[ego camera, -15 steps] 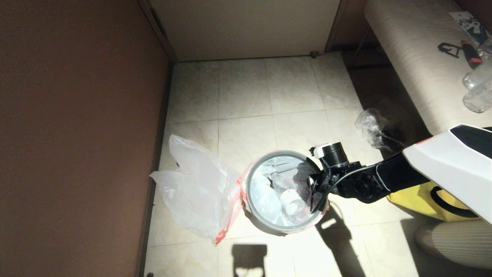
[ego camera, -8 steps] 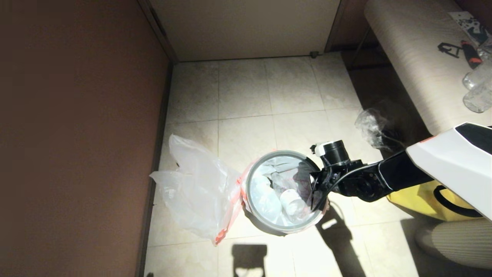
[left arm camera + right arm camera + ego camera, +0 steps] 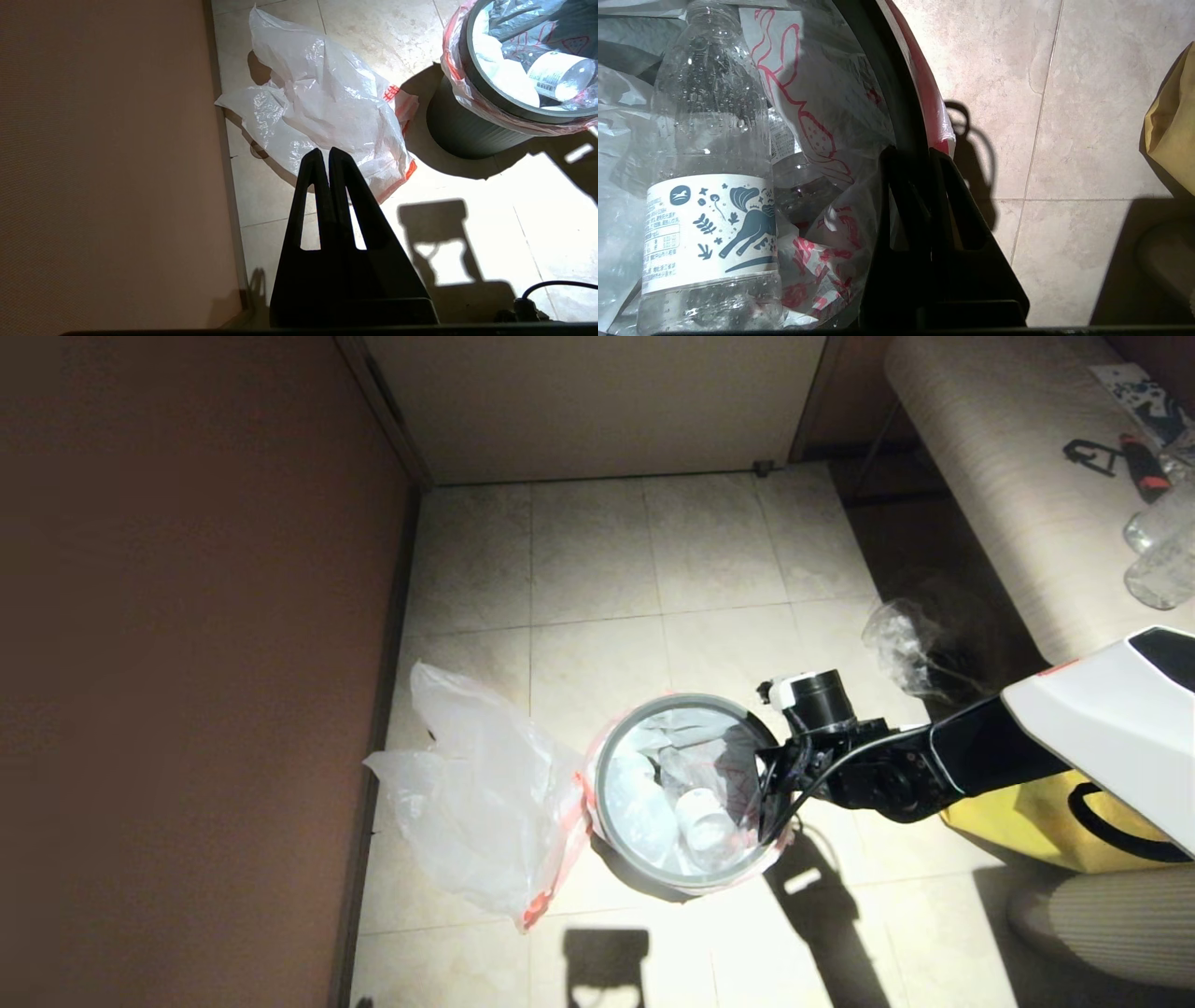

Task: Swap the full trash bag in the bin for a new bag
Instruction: Place the trash can ring on the floor

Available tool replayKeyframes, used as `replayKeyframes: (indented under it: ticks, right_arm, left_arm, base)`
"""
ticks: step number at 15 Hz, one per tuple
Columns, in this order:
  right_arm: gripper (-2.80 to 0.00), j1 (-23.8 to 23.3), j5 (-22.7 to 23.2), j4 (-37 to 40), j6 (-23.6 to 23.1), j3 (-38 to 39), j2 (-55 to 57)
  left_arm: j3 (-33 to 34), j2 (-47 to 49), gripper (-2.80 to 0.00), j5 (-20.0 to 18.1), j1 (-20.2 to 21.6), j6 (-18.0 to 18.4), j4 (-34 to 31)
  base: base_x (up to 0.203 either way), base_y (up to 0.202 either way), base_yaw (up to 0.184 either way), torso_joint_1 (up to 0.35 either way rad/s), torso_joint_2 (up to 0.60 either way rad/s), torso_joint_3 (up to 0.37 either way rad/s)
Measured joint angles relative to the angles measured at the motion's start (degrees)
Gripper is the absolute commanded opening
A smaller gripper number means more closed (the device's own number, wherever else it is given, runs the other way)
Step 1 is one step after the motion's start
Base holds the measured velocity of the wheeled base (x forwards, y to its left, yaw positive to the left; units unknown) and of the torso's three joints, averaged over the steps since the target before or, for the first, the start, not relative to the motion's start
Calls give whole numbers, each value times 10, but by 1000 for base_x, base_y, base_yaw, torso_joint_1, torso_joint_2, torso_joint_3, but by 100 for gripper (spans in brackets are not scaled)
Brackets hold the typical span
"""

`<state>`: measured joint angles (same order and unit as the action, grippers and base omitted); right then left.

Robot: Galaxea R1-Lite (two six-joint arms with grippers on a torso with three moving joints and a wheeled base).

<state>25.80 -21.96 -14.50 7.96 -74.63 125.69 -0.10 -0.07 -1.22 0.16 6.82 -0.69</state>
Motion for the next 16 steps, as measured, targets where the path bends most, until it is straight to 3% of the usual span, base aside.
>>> replayKeyframes:
  ticks: [5, 10, 16]
  right_arm:
    - [-280, 7, 3, 1, 2, 31, -31]
    - [-280, 47, 4, 8, 15, 53, -70]
    - [-280, 83, -5, 67, 20, 59, -129]
  left_arm:
    - [0, 0, -280, 0, 0, 0, 0]
    - [0, 0, -280, 0, 0, 0, 0]
    - [0, 0, -280, 0, 0, 0, 0]
  base:
    - [0, 0, 0, 0, 0, 0]
    - [0, 0, 0, 0, 0, 0]
    - [0, 0, 0, 0, 0, 0]
